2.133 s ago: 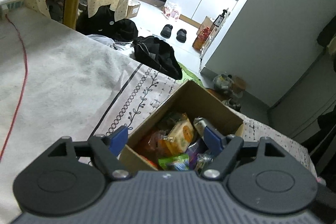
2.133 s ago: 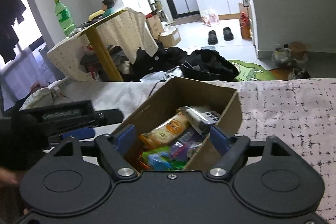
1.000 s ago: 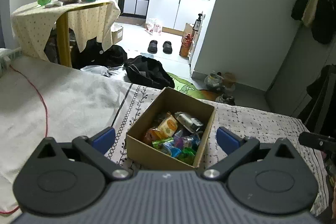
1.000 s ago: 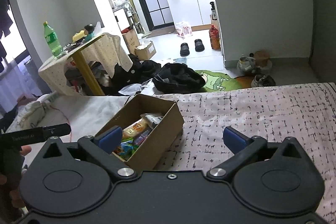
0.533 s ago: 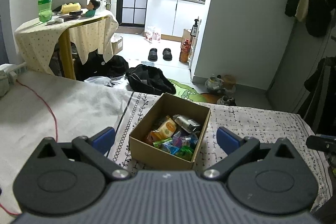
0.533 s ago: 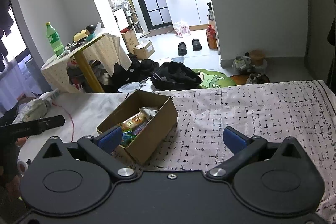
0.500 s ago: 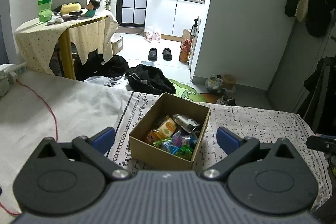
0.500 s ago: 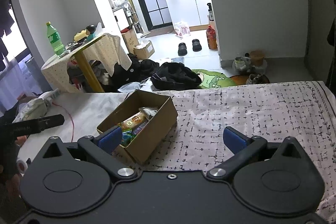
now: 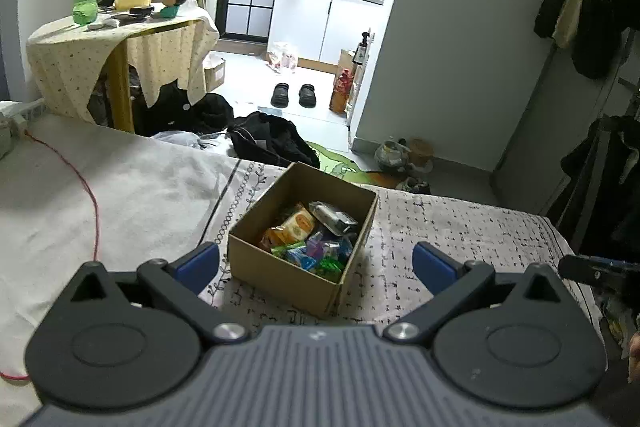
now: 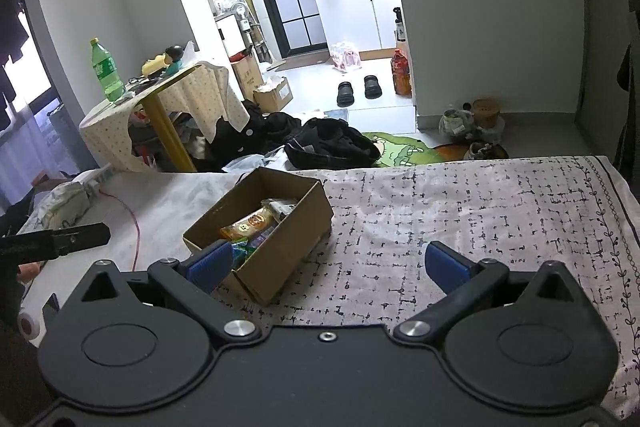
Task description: Organize snacks
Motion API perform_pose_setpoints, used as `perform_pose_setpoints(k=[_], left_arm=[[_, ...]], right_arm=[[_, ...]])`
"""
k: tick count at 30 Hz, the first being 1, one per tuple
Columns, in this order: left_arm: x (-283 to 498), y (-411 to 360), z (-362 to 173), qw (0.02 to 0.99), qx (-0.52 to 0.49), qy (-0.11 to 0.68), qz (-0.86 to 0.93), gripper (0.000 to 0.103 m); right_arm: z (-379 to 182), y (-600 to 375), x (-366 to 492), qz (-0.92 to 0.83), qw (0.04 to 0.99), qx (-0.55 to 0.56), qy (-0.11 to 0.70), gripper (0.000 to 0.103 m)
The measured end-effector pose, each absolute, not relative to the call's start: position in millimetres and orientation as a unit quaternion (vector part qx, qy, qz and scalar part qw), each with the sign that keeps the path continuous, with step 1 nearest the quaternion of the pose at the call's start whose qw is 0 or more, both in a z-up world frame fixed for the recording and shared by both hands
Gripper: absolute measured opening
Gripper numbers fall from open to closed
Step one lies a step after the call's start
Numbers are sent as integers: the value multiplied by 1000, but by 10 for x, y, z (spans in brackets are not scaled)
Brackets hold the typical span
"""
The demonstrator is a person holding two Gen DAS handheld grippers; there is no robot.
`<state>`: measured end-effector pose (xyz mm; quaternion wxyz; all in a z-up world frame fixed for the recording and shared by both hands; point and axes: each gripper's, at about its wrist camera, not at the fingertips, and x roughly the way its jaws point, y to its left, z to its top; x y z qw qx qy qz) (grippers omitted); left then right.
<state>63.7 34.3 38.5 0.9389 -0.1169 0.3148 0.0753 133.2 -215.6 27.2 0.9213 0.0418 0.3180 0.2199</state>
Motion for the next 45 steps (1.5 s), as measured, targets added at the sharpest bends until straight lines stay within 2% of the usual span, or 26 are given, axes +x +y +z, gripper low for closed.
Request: perform_pose_setpoints(k=[45], left_arm=[[628, 187, 395, 939, -99, 317, 91, 102]], right_arm=[[289, -2068, 1243, 235, 918, 33, 319, 103]])
